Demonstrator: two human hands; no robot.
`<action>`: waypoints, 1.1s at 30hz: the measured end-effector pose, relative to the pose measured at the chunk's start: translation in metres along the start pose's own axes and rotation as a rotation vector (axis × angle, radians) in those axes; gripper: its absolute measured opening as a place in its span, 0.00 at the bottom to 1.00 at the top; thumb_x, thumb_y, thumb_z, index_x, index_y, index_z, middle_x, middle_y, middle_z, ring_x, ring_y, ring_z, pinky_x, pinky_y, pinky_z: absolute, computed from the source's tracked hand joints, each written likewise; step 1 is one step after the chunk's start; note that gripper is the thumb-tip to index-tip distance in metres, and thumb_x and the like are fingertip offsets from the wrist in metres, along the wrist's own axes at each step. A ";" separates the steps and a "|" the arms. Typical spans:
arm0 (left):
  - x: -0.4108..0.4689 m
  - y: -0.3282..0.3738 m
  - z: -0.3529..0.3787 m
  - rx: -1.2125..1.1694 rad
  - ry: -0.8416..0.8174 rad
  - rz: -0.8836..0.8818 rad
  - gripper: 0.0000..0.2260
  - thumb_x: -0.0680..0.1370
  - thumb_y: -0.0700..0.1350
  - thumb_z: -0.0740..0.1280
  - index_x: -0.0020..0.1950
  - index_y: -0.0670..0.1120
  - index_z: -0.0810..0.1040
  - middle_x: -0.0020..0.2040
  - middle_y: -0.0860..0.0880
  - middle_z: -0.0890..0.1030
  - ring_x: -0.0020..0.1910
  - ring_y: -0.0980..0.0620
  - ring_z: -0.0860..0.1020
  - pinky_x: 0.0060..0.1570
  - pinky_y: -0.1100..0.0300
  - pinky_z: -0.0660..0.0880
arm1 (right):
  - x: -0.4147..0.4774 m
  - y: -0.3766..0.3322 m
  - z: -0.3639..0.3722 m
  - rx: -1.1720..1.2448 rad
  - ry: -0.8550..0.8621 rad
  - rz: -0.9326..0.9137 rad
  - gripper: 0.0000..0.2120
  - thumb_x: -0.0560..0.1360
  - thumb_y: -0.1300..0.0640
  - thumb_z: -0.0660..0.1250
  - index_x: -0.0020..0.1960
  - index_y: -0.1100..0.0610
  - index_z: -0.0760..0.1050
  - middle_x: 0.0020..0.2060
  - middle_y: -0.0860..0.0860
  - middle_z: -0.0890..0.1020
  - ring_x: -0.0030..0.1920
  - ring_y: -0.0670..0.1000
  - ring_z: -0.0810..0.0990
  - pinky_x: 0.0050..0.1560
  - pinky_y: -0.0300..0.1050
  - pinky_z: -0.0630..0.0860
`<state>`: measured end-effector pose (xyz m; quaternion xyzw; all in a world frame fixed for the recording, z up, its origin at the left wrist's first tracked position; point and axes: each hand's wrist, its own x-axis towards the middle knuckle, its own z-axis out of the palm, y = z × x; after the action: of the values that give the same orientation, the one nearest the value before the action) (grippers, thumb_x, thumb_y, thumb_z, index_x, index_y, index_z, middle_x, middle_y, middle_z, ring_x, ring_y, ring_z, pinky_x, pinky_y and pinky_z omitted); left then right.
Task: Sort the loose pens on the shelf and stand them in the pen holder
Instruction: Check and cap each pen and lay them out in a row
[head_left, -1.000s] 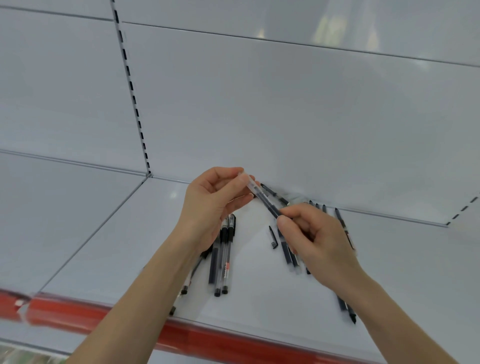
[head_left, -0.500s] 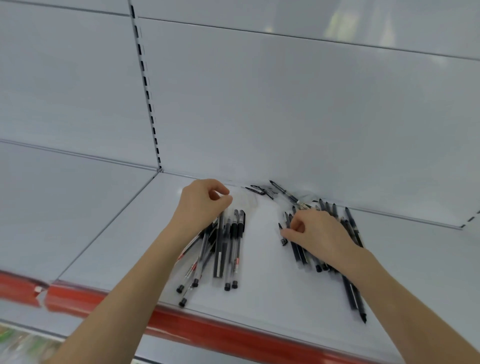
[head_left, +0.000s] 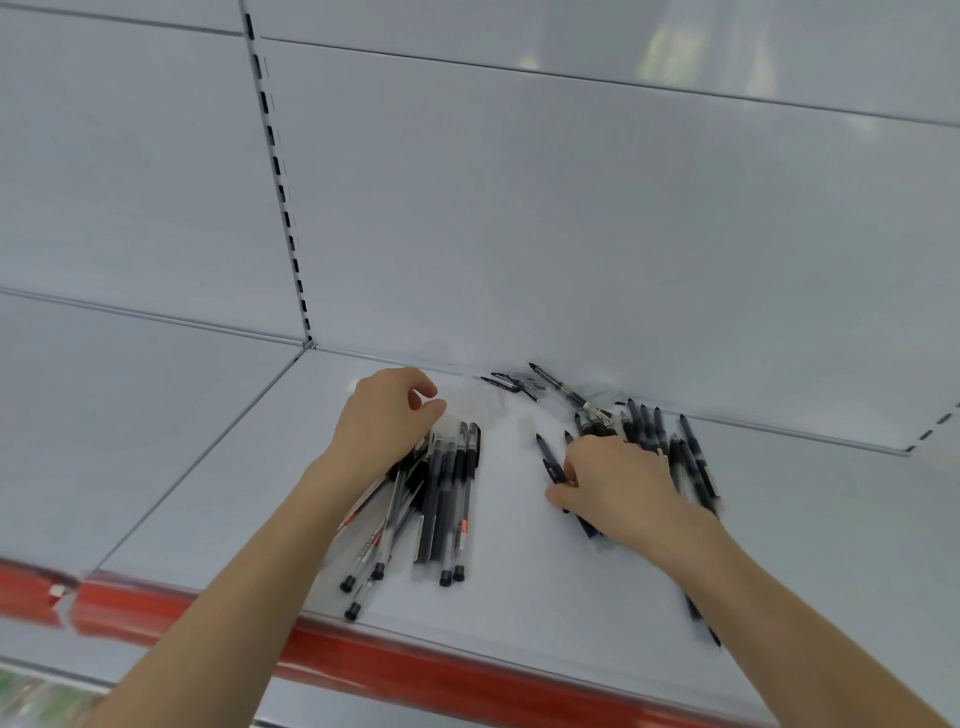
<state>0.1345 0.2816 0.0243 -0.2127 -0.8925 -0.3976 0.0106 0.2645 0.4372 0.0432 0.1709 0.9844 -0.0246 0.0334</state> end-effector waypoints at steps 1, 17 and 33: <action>0.002 0.001 0.001 0.009 -0.007 0.008 0.09 0.75 0.45 0.66 0.52 0.45 0.79 0.48 0.47 0.81 0.50 0.48 0.76 0.51 0.58 0.72 | -0.001 -0.001 0.000 -0.010 -0.003 -0.001 0.19 0.74 0.54 0.62 0.30 0.55 0.56 0.33 0.51 0.68 0.40 0.55 0.68 0.37 0.43 0.63; 0.021 0.057 0.052 0.318 -0.259 0.180 0.08 0.74 0.48 0.66 0.43 0.43 0.74 0.46 0.45 0.78 0.48 0.45 0.77 0.43 0.57 0.71 | -0.018 0.039 0.009 0.539 0.226 0.101 0.11 0.75 0.51 0.64 0.41 0.58 0.75 0.27 0.47 0.73 0.29 0.45 0.71 0.35 0.40 0.69; -0.007 0.070 0.015 -0.770 -0.489 0.022 0.07 0.78 0.39 0.63 0.49 0.47 0.79 0.37 0.52 0.78 0.37 0.58 0.77 0.44 0.64 0.78 | -0.050 0.050 -0.012 0.987 0.359 -0.007 0.06 0.76 0.61 0.62 0.42 0.58 0.76 0.33 0.66 0.77 0.23 0.41 0.69 0.29 0.25 0.67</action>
<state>0.1700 0.3310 0.0619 -0.2984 -0.6537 -0.6383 -0.2761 0.3277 0.4681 0.0569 0.1644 0.8464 -0.4560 -0.2204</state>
